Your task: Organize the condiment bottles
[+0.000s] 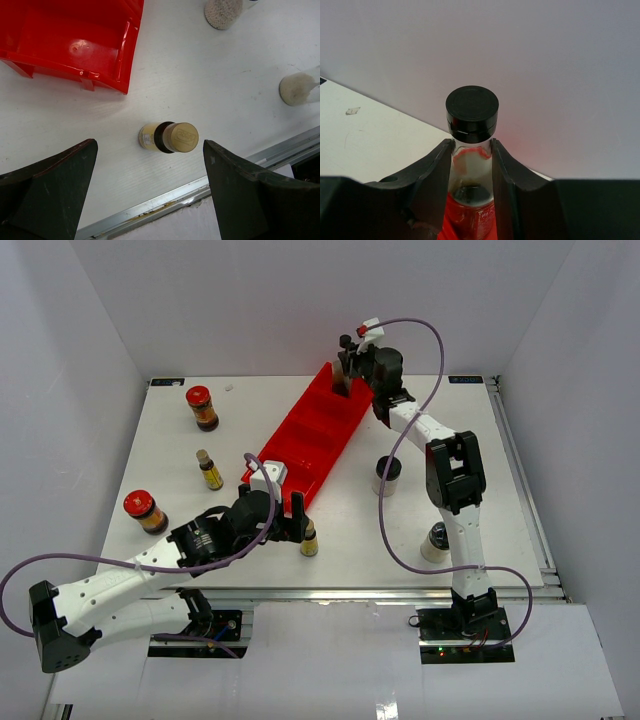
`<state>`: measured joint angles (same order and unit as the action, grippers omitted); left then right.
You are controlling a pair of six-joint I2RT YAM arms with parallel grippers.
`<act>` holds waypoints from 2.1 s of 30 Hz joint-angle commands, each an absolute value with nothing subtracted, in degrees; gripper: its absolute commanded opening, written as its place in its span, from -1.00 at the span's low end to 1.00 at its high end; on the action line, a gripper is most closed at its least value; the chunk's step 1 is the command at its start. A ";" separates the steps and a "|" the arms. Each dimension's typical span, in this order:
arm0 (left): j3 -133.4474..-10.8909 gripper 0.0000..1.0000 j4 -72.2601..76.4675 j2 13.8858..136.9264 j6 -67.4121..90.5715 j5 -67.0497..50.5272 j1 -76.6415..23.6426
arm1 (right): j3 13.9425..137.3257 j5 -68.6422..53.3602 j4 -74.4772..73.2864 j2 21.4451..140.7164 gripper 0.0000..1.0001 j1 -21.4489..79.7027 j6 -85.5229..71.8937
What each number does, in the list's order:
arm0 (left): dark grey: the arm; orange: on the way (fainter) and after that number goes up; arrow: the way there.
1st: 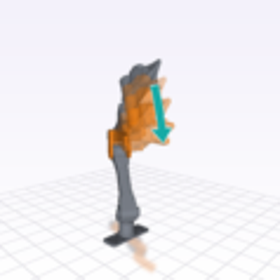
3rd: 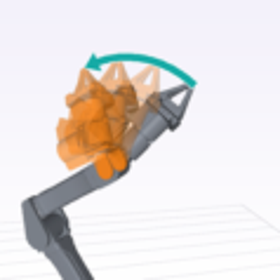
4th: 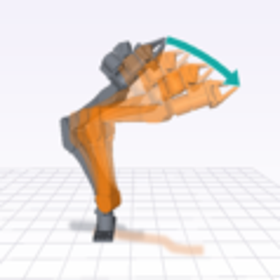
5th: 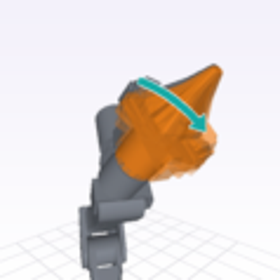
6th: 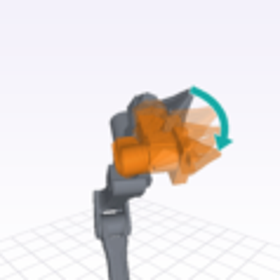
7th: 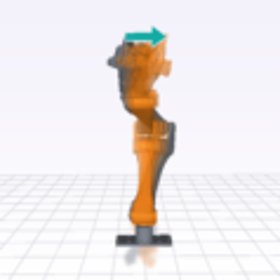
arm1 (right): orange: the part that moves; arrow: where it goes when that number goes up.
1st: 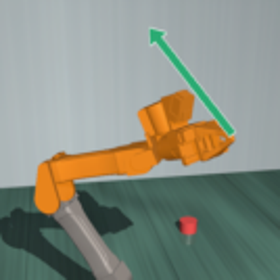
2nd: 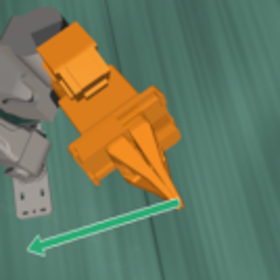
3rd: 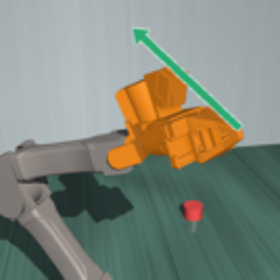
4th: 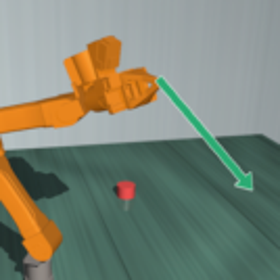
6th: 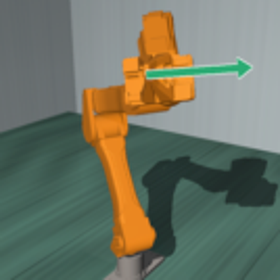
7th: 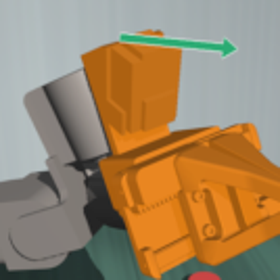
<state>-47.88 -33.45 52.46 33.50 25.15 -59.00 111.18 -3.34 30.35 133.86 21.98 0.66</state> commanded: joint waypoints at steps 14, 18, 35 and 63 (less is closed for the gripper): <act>-50.58 0.96 -35.08 48.44 35.44 26.58 -58.89 | 108.73 -1.77 35.27 122.05 0.65 21.97 0.61; -52.30 0.96 -37.30 48.31 36.87 27.24 -58.91 | 108.36 0.51 24.40 115.99 0.66 21.97 -0.83; -47.90 0.96 -41.59 43.75 39.57 16.52 -58.94 | 76.73 7.04 -24.87 75.19 0.94 22.41 -8.15; -36.30 0.96 -33.25 37.64 41.82 19.69 -58.93 | 63.02 -2.50 -20.97 83.07 0.96 22.41 -1.59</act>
<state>-36.42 -34.70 40.75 41.17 18.03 -58.98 62.28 -3.61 -24.07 81.47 22.20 -3.52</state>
